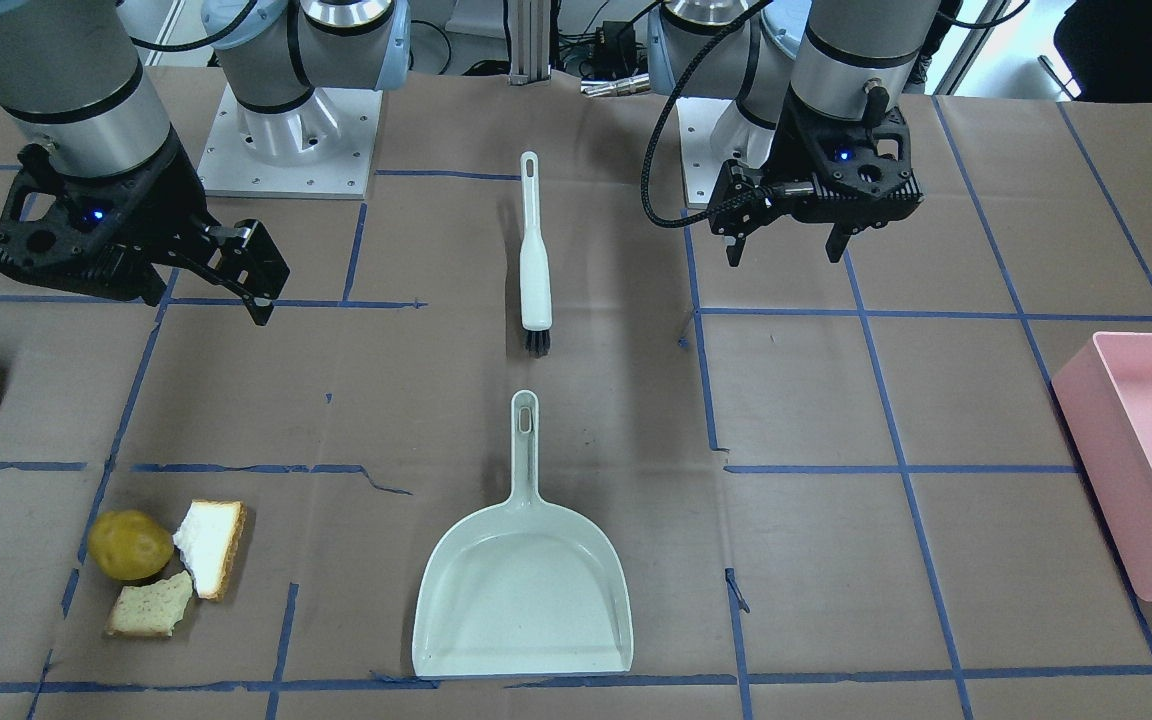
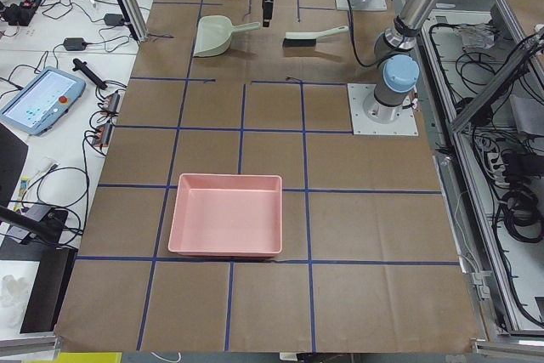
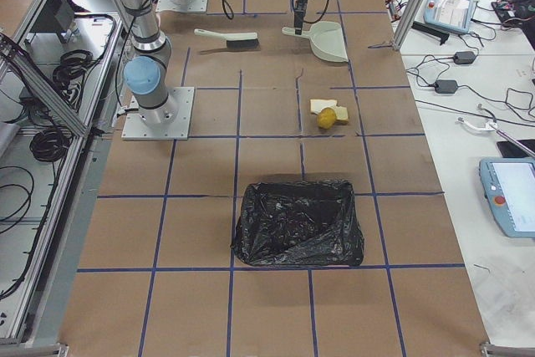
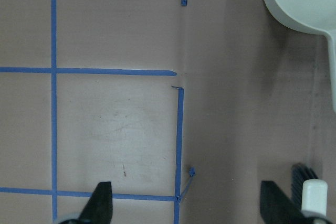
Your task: Sweep and dump trash in nearest bin
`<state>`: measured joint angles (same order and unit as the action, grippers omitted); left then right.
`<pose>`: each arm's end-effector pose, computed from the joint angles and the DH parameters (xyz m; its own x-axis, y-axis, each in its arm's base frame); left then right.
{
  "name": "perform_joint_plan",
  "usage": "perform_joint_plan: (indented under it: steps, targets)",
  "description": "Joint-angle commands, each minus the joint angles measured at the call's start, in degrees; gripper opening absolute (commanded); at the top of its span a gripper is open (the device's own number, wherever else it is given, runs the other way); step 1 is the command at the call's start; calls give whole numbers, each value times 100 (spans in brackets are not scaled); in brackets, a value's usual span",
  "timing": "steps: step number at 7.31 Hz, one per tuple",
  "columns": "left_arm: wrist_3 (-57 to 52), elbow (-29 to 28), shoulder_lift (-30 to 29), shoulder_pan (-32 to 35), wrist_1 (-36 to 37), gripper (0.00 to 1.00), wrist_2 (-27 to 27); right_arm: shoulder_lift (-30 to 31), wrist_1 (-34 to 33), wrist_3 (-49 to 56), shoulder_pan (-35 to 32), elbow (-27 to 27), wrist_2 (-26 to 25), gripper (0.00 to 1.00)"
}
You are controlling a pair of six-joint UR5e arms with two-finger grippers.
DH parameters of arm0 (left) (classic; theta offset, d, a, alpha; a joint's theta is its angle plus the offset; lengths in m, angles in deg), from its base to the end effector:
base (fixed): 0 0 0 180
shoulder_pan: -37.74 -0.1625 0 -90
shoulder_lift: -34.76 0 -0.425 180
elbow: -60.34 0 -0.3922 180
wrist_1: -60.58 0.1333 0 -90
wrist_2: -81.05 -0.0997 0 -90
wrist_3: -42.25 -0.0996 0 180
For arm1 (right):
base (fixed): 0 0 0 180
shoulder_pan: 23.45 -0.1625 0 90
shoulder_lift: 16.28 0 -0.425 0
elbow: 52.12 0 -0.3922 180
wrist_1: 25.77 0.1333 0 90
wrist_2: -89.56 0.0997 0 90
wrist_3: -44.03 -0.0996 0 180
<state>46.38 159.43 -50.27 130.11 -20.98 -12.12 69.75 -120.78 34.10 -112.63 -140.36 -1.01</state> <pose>-0.1468 -0.4556 0.4661 -0.9982 -0.0347 -0.0496 -0.0307 0.9964 -0.0791 0.1248 -0.5276 0.4768 -0.9824 0.1868 0.0014 0.1865 0.9812 -0.0498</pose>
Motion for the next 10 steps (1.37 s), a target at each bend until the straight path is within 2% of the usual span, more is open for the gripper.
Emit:
perform_joint_plan:
  steps: [1, 8, 10]
  targets:
    - [0, 5, 21, 0, 0, 100, -8, -7, -9, 0, 6, 0, -5, 100]
    - [26, 14, 21, 0, 0, 100, 1, -7, -9, 9, 41, 9, 4, 100]
    - [393, 14, 74, 148, -35, 100, 1, 1, -9, 9, 24, 9, 4, 100]
